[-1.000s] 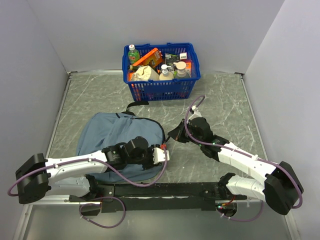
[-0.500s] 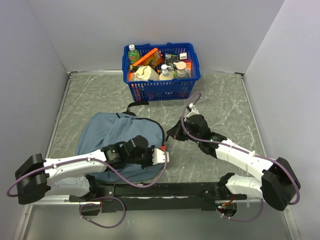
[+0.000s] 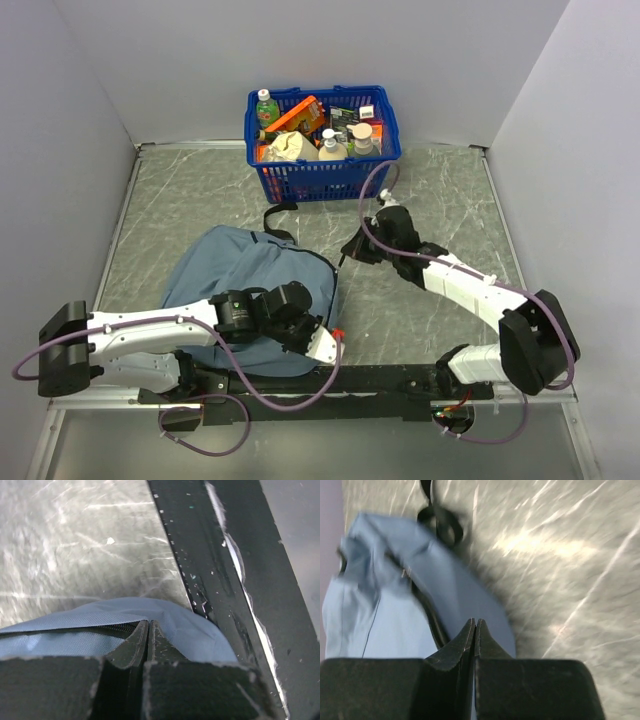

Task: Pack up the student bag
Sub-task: Zip the student bag at the center of the board.

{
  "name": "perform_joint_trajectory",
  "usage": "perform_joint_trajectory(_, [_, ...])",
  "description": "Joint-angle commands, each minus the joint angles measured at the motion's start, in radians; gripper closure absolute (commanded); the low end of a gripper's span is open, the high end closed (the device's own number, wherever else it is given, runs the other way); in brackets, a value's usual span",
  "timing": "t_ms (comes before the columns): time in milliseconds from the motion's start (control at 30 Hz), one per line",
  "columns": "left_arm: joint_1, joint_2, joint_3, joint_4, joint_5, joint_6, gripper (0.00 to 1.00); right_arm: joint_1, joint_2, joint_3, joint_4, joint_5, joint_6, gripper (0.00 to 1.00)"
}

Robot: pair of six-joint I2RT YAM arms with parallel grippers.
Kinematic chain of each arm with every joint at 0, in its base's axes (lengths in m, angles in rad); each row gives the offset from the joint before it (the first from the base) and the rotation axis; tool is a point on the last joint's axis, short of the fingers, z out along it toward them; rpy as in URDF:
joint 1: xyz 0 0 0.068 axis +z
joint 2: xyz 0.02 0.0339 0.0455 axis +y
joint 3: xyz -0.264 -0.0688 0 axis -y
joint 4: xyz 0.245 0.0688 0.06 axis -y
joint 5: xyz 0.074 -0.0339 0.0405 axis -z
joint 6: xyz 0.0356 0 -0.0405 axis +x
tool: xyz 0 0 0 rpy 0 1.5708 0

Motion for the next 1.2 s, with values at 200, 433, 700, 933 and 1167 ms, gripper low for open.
perform_joint_trajectory(200, [-0.054,0.007,0.034,-0.191,0.256,0.170,0.99,-0.242,-0.162,0.025,0.018,0.205,-0.054,1.00])
perform_joint_trajectory(433, [-0.052,0.015,0.052,-0.295,0.239,0.274,0.99,-0.271,-0.363,-0.081,-0.084,0.191,-0.031,1.00])
perform_joint_trajectory(700, [-0.052,0.015,0.055,-0.407,0.302,0.325,0.99,-0.191,-0.250,-0.136,0.031,0.062,0.003,1.00])
perform_joint_trajectory(933, [-0.055,0.027,0.066,-0.507,0.314,0.459,0.99,-0.191,0.132,0.236,0.092,0.058,-0.063,1.00])
perform_joint_trajectory(1167, [-0.060,0.023,0.061,-0.556,0.310,0.536,0.99,-0.167,0.267,0.356,0.131,0.125,-0.047,1.00])
